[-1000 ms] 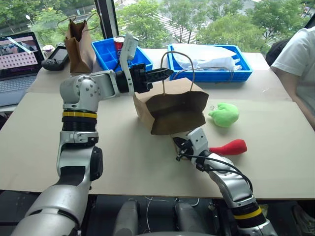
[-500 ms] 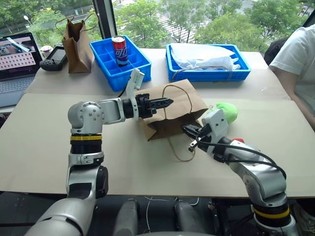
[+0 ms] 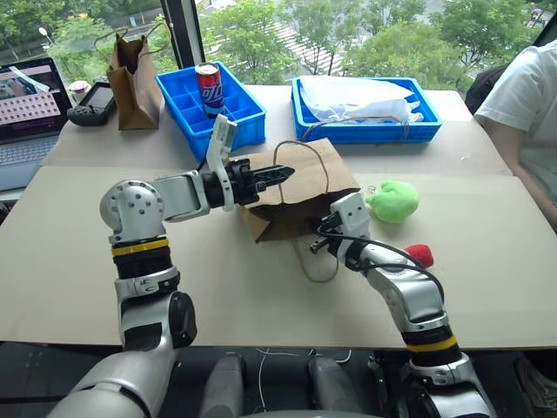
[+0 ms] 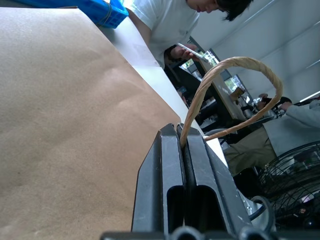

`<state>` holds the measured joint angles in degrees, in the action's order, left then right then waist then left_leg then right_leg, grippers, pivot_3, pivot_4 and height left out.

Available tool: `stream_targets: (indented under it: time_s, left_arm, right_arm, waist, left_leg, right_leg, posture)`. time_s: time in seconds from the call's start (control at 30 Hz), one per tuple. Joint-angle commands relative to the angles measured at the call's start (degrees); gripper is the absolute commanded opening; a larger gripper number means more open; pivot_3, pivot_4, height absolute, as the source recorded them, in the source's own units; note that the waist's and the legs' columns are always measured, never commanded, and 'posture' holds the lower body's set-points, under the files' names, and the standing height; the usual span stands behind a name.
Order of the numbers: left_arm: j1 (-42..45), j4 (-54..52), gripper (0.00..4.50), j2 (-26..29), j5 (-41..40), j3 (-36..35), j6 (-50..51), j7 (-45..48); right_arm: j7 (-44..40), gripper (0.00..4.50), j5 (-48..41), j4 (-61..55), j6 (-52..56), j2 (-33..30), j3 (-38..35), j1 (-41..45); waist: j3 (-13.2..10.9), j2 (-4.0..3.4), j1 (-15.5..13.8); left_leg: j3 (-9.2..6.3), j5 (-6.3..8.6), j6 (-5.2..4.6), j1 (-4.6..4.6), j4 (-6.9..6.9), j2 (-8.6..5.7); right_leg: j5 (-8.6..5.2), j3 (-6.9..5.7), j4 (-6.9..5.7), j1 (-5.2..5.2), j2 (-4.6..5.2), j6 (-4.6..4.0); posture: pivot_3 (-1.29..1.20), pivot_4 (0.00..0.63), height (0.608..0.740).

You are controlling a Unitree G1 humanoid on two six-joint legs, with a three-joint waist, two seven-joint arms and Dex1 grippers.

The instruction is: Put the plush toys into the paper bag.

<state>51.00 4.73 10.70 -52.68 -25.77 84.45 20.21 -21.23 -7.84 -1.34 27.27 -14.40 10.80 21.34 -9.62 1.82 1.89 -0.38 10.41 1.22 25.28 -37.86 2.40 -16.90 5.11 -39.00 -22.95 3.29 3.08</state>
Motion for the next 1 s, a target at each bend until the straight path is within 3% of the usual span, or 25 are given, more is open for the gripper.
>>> stream_targets:
  time_s: [0.03, 0.27, 0.5, 0.7, 1.0]
  left_arm:
    - [4.57, 2.09, 0.0, -1.32, -4.25, -5.79, 1.02, -3.15]
    - [12.02, 9.57, 0.0, -2.22, -7.24, -15.3, -0.87, -13.4]
    - [16.28, 12.67, 0.0, -5.35, -9.42, -19.38, -6.08, -24.35]
    - [18.31, 15.07, 0.0, -5.94, -11.33, -20.19, -11.64, -30.03]
    - [14.17, 12.4, 0.0, -6.8, -16.38, -16.24, -10.14, -30.77]
  right_arm:
    - [-0.67, 0.02, 5.5, 4.9, -5.69, -1.34, 3.51, 0.84]
    - [-2.78, 0.02, 9.97, 7.03, -5.87, -3.08, 6.7, 0.63]
    - [-4.27, 0.02, 10.56, 5.94, -4.45, -2.6, 7.4, -0.55]
    - [-4.69, 0.02, 10.92, 5.02, -3.67, -3.03, 6.94, -1.53]
    - [-5.75, 0.02, 6.24, -3.27, -2.8, -2.66, 1.37, -1.52]
  waist:
    - [0.0, 0.0, 0.12]
    - [0.0, 0.02, 0.47]
    - [0.01, 0.04, 0.36]
    - [0.01, 0.04, 0.5]
    - [0.01, 0.04, 0.41]
  left_leg:
    - [0.0, 0.0, 0.01, 0.02, 0.0, -0.01]
    - [-0.05, -0.07, 0.13, -0.11, 0.0, -0.02]
    - [-0.17, -0.07, 0.15, -0.11, 0.0, -0.05]
    - [-0.2, -0.06, 0.16, -0.12, 0.01, -0.06]
    - [-0.22, -0.08, 0.19, -0.11, 0.01, -0.11]
  right_leg:
    - [0.0, 0.0, 0.0, 0.0, 0.01, 0.0]
    - [0.01, -0.03, -0.02, 0.15, 0.02, 0.01]
    - [0.01, -0.1, 0.01, 0.23, 0.04, 0.02]
    - [0.01, -0.12, 0.01, 0.23, 0.03, 0.02]
    - [0.01, -0.12, 0.02, 0.24, 0.06, 0.02]
  posture:
    - [0.0, 0.15, 0.698]
    - [0.0, 0.15, 0.698]
    - [0.0, 0.15, 0.698]
    - [0.0, 0.15, 0.698]
    - [0.0, 0.15, 0.698]
